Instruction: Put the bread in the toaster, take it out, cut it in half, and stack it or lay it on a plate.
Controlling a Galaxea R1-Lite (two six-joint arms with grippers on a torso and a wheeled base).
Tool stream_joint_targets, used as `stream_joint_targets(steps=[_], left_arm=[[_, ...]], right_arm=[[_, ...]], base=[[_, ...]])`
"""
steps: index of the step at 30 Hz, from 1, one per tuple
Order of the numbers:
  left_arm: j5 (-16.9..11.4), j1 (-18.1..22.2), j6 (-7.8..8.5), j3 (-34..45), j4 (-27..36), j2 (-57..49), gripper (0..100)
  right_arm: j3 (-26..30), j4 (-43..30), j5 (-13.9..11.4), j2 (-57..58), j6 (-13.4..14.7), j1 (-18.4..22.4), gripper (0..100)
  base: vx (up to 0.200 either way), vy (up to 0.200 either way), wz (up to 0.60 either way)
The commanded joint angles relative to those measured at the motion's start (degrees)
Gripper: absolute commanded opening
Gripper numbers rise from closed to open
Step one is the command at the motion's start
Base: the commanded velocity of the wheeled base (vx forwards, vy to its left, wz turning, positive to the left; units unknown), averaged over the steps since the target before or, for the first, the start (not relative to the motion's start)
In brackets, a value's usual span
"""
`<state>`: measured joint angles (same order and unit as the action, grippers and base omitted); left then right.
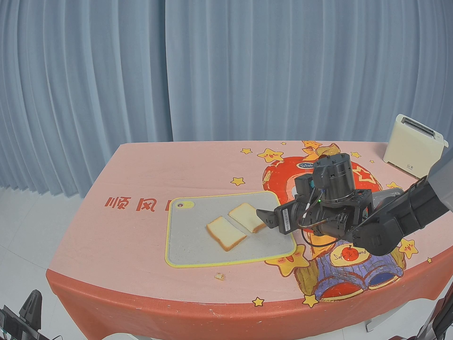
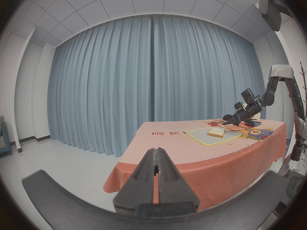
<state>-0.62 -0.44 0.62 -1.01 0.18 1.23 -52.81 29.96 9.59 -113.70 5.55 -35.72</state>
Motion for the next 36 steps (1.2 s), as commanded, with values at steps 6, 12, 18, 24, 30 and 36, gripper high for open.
stream_joint_targets(steps=[6,12,18,24,30,36], left_arm=[[0.01,0.0,-0.01,0.92,-0.01,0.0,0],[0.01,0.0,-0.01,0.92,-0.01,0.0,0],[0.01,0.0,-0.01,0.92,-0.01,0.09,0],[0.01,0.0,-0.01,0.92,-0.01,0.0,0],[0.01,0.0,-0.01,0.92,-0.01,0.0,0],[0.01,0.0,-0.01,0.92,-0.01,0.0,0]], right_arm=[[-0.89,0.01,-0.01,-2.05,-0.01,0.47,100],[-0.98,0.01,-0.01,-2.67,-0.1,0.56,100],[-0.89,0.01,-0.01,-2.84,-0.1,0.56,100],[-0.89,0.01,-0.01,-2.84,-0.01,0.65,100],[-1.16,0.01,-0.01,-3.81,-0.1,1.0,100],[-1.33,0.01,-0.01,-3.98,-0.1,1.09,100]], base=[[0.0,0.0,0.0],[0.0,0.0,0.0],[0.0,0.0,0.0],[0.0,0.0,0.0],[0.0,0.0,0.0],[0.0,0.0,0.0]])
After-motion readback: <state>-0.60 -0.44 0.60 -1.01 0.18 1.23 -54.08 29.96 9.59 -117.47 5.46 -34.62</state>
